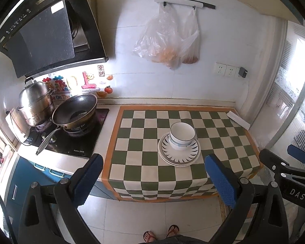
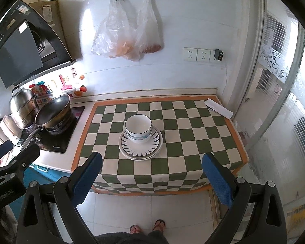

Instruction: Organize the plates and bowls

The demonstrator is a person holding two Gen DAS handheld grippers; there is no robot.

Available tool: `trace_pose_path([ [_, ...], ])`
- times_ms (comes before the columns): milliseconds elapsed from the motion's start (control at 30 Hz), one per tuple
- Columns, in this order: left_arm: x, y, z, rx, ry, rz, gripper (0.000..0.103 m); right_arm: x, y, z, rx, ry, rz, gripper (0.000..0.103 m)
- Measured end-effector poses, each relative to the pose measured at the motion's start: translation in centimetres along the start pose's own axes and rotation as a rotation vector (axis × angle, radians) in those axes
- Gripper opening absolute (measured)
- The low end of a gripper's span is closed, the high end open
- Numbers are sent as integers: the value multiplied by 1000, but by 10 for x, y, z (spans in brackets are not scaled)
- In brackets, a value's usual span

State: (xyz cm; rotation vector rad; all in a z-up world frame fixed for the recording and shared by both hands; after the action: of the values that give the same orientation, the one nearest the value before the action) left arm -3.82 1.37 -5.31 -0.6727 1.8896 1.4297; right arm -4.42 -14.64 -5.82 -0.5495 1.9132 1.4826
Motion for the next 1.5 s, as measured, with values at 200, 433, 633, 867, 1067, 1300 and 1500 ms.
trace_pose_path([
  [200,-2,0,-1,5,-6,2,102,0,0,0,-1,-1,-1,100],
  [433,-2,-1,-4,4,-14,-2,102,-4,0,-3,2,-5,-4,100],
  [633,-4,-2,-4,6,-19,-3,102,-5,-1,-4,3,-4,-2,100],
  [867,-3,0,-3,3,-17,-4,102,-8,-1,-6,4,-6,-5,100],
  [1067,-3,0,-3,7,-15,-4,102,-9,-2,-6,8,-5,-6,100],
  [1300,-3,1,-2,8,-13,-2,102,-13,-2,-6,9,-8,-4,100],
  [1500,-4,2,3,9,-12,-5,102,-12,-1,-5,11,-6,-5,100],
])
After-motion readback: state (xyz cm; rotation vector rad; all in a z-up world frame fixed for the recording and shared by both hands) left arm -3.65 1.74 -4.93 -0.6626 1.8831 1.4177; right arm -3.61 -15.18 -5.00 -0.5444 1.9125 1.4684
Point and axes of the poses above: each gripper's, at about its wrist camera, not at the fingertips, and y roughly against the way its jaws point, z to its left, x to its underside, the point moved 1 cm from there along -y, roughly the way its jaws point, and after that the axes turned 15 degrees about x, right-handed, at the moved point
